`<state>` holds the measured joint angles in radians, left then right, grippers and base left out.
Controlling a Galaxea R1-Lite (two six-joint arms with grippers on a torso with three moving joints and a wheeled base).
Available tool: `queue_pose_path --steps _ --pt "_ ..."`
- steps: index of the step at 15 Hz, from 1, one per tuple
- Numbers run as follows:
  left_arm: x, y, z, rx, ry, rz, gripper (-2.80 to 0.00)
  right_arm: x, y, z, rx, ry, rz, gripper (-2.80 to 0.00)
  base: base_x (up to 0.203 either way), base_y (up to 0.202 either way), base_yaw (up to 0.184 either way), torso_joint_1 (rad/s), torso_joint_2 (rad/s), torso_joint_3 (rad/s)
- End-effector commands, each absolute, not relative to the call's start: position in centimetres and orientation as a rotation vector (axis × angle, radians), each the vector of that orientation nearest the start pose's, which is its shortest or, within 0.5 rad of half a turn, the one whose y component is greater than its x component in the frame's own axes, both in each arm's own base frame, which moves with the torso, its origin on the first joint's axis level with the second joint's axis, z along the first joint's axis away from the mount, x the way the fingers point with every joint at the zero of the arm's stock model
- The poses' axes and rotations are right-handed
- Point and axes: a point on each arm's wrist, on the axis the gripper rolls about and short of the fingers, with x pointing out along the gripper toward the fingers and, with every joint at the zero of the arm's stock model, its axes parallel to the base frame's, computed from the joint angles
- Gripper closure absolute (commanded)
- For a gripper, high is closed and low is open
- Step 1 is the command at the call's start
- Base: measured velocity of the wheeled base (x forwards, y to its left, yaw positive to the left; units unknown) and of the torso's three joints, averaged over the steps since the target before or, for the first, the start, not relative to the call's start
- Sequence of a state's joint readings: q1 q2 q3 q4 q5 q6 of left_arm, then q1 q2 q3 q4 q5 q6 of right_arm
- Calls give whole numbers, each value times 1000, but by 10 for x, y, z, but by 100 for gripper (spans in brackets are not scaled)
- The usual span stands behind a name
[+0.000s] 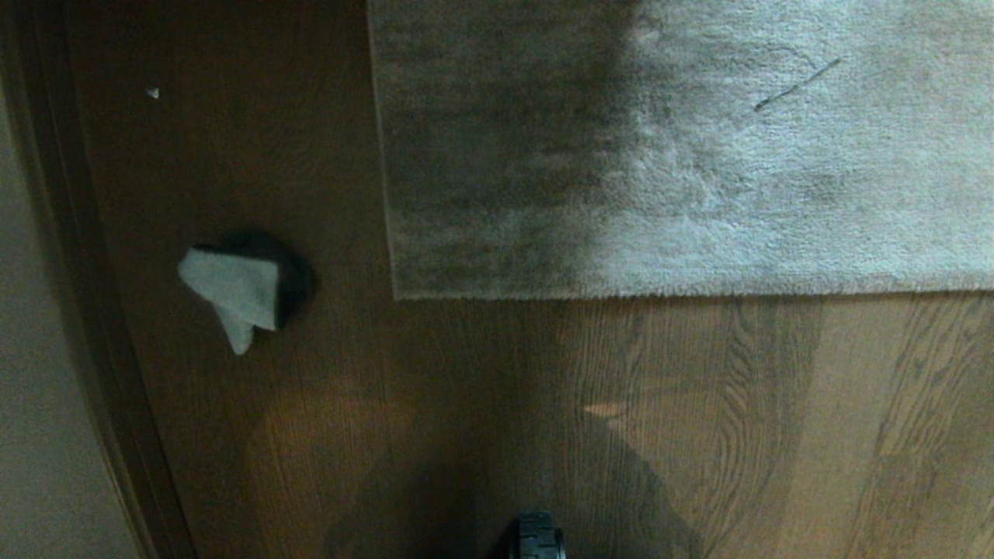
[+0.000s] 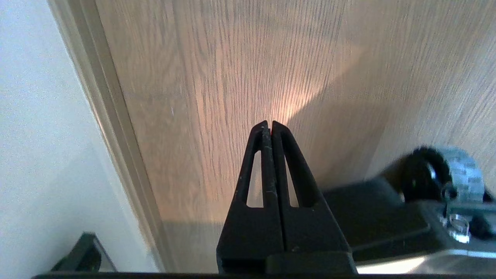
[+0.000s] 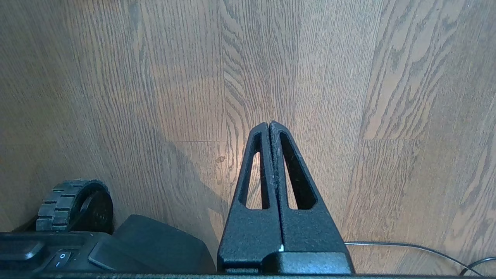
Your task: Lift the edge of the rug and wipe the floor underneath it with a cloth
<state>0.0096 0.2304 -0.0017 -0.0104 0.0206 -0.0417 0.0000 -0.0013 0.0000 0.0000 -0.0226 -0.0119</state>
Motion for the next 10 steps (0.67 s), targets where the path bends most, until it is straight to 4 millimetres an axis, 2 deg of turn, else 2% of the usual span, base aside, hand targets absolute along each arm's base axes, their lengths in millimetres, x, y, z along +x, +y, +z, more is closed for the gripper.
queue_pose_path --steps 1,4,10 --pt "-13 0 79 -42 111 30 0 -23 -1 75 -13 0 -23 0 0 0 0 0 0 0" --pt "-23 1 77 -43 -11 20 0 -23 -1 75 -12 0 -23 0 0 0 0 0 0 0" --pt "-23 1 77 -43 -11 21 0 -23 -1 75 -12 0 -23 0 0 0 0 0 0 0"
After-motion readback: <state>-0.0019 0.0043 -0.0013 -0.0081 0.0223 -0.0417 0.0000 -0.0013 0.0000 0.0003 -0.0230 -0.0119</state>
